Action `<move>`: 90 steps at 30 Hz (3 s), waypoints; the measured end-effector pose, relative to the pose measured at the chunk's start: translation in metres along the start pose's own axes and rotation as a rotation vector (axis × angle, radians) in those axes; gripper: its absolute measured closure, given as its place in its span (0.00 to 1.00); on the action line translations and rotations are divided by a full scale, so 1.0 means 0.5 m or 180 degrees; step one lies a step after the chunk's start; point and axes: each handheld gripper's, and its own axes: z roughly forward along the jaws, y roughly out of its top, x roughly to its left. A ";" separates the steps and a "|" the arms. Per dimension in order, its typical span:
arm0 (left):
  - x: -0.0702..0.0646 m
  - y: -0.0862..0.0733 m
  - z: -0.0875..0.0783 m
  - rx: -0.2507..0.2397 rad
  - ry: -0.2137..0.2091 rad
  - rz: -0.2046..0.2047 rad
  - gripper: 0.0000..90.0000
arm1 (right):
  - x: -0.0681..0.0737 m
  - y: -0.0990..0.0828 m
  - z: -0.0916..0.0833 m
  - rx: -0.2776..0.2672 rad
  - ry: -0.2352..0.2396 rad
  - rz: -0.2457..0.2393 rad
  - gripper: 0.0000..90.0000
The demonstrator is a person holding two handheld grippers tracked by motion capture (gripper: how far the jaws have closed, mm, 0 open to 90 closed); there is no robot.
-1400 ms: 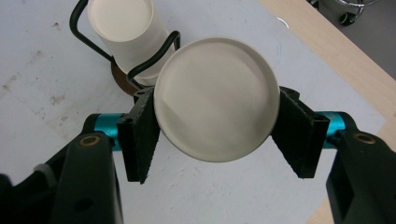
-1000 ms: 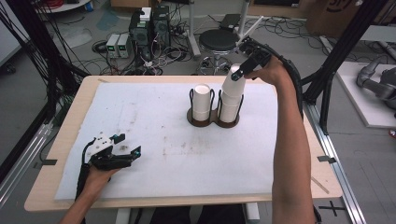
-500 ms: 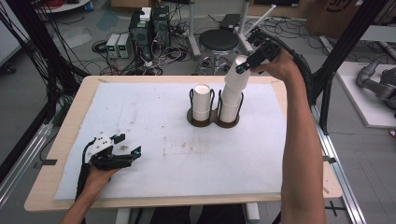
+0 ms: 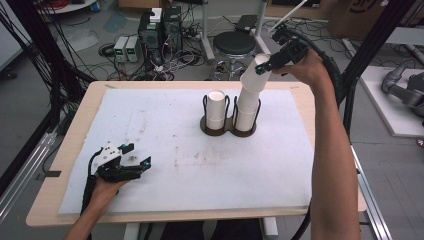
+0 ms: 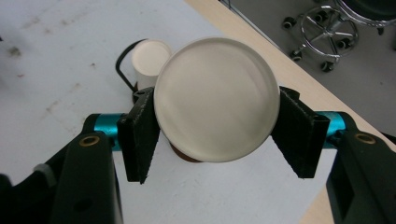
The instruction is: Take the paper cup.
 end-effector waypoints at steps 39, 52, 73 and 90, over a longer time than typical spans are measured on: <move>0.002 0.000 -0.002 0.0000 -0.0004 -0.0022 0.17 | 0.102 -0.116 -0.065 -0.1052 0.0596 -0.0456 0.41; 0.003 0.000 -0.003 -0.0015 0.0008 -0.0023 0.17 | 0.138 -0.186 -0.041 -0.1362 0.0860 -0.0515 0.41; 0.003 0.000 -0.003 -0.0016 -0.0005 -0.0006 0.17 | 0.181 -0.262 0.084 -0.1597 0.1229 -0.0430 0.41; 0.003 -0.001 -0.004 -0.0028 -0.0007 -0.0011 0.17 | 0.197 -0.323 0.176 -0.1785 0.1441 -0.0495 0.41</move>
